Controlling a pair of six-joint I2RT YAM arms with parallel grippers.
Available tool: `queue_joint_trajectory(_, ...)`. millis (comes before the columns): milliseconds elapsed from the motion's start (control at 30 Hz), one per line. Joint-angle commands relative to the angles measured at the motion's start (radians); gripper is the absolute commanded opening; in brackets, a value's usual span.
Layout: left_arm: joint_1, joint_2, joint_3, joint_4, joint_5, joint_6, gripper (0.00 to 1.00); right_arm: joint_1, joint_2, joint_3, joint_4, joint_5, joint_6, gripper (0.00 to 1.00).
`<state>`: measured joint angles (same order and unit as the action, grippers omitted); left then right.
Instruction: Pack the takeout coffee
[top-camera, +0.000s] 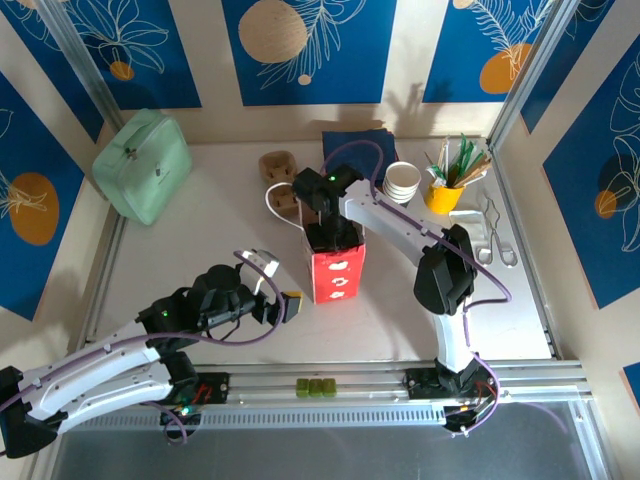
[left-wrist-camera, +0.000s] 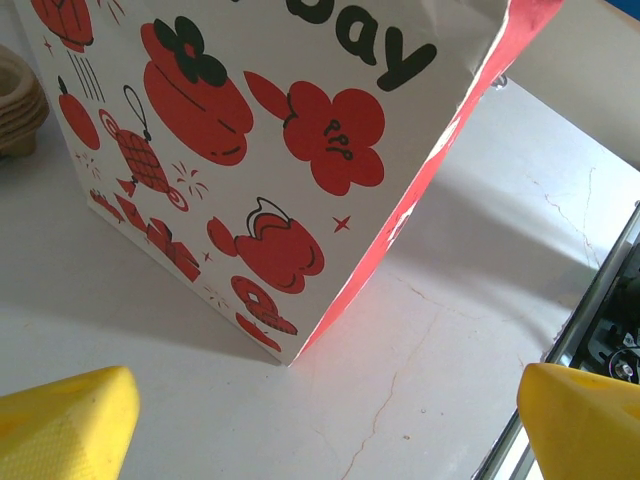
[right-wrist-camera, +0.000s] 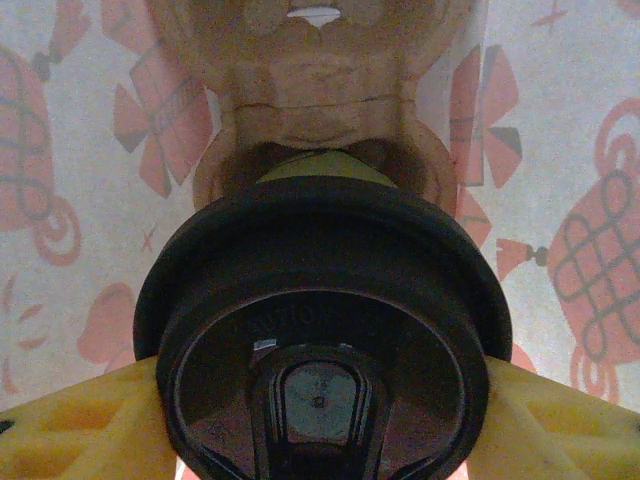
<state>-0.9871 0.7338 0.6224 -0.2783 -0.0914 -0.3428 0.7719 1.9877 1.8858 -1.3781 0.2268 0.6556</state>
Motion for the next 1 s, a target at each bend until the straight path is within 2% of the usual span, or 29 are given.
queue_joint_trajectory(0, -0.007, -0.017, -0.003, -0.010, -0.016, -0.016, 0.97, -0.002, 0.013, -0.014, -0.006, -0.027, 0.009, 0.63)
queue_joint_trajectory(967, -0.007, -0.038, 0.000, -0.029, -0.025, -0.019, 0.97, -0.003, 0.020, -0.046, 0.024, -0.038, 0.006, 0.63)
